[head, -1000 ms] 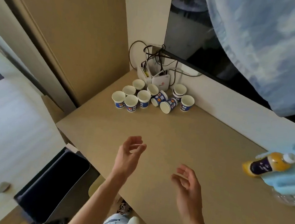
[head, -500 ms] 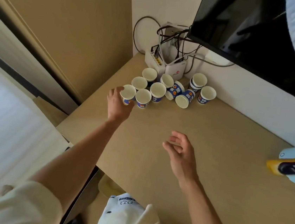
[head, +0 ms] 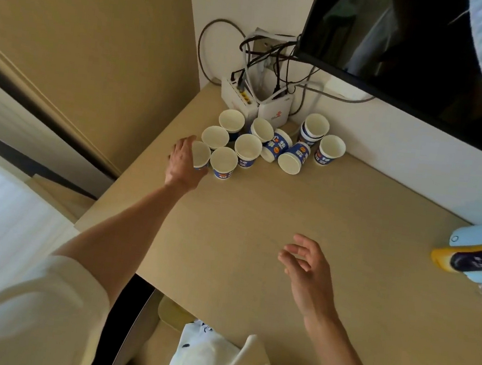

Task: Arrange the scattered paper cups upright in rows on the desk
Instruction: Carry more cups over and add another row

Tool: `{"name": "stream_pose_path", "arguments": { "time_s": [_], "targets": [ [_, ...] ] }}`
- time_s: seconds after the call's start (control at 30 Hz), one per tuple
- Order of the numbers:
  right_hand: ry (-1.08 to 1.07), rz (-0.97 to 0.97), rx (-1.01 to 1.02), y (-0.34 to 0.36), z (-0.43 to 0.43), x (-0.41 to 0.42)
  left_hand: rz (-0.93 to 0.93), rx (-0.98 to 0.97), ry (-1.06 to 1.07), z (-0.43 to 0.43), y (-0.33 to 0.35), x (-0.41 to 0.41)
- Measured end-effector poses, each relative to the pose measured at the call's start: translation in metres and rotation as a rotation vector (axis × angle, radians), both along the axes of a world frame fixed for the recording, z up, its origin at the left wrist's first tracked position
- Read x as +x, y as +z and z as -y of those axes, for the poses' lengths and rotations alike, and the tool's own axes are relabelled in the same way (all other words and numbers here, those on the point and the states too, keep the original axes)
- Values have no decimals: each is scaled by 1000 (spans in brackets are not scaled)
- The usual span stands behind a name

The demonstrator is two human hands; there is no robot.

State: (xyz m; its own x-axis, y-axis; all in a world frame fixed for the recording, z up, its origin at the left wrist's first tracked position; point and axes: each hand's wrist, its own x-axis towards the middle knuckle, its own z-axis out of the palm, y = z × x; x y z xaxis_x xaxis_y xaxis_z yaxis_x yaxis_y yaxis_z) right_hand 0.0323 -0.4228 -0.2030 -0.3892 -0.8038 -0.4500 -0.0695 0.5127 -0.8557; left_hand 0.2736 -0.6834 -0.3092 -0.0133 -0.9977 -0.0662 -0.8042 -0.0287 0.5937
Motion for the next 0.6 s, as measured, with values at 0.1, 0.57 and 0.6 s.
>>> {"name": "stream_pose_path", "arguments": {
  "time_s": [0.1,0.57,0.6],
  "targets": [
    [-10,2,6,-4,-1,1,-2,-34,12,-4,-5,3],
    [318,-217,-106,13,13,32,-453,71,-226,-154,86,-14],
    [364,-229,-106,14,14,35,-466,91,-265,-162,92,-18]
  ]
}}
